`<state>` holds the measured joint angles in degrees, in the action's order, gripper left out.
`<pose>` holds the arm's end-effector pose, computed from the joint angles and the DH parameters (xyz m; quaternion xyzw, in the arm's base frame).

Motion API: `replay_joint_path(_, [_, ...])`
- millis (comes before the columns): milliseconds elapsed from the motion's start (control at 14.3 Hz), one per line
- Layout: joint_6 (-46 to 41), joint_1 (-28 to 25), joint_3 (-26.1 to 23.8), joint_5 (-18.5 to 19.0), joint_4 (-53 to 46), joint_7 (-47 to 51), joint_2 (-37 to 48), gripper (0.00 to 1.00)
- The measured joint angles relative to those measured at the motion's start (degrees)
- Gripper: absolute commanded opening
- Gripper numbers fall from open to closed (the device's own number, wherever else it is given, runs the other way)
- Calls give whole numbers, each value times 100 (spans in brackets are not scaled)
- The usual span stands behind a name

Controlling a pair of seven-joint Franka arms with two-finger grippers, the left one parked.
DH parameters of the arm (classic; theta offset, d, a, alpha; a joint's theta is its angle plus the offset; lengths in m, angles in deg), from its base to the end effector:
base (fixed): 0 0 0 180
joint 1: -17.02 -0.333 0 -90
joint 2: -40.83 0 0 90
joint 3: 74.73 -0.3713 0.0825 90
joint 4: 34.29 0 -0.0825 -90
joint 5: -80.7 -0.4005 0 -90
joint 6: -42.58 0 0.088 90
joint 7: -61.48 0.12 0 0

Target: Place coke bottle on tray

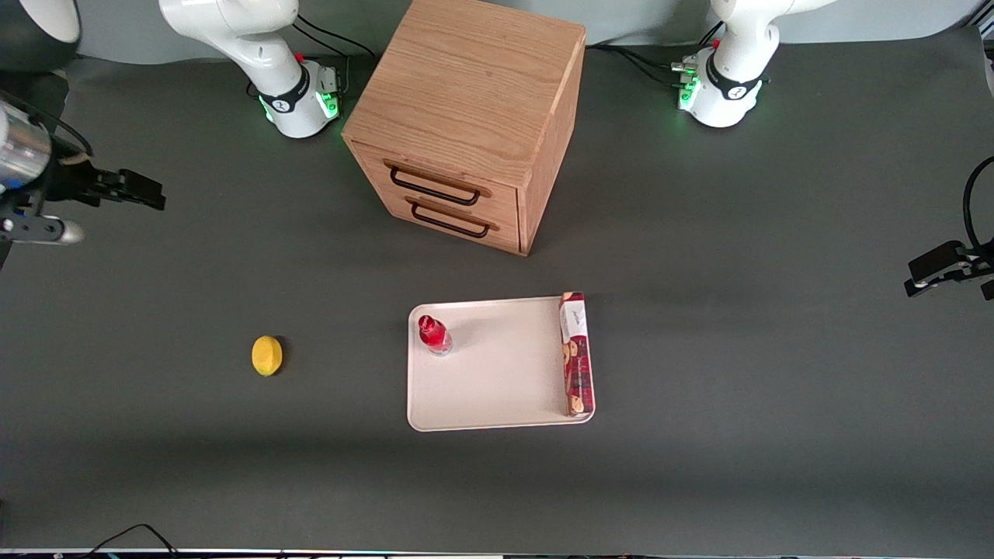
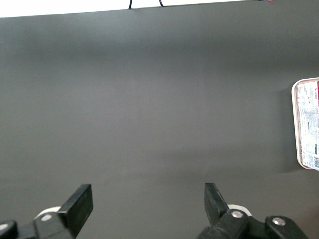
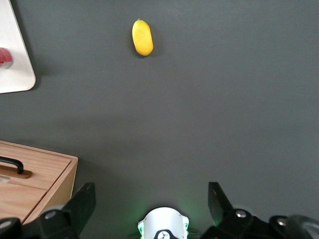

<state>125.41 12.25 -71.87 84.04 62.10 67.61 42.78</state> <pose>0.5376 0.0099 0.6231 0.9938 -0.0372 -0.0989 0.0353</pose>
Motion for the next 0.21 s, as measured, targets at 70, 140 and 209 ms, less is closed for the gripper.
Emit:
replay_joint_path(70, [61, -19, -6, -37, 55, 6, -1, 100])
replay_joint_path(140, [93, -28, -6, -138, 25, 8, 1, 100])
replay_joint_path(209, [126, -28, -4, -220, -58, 8, 0, 100])
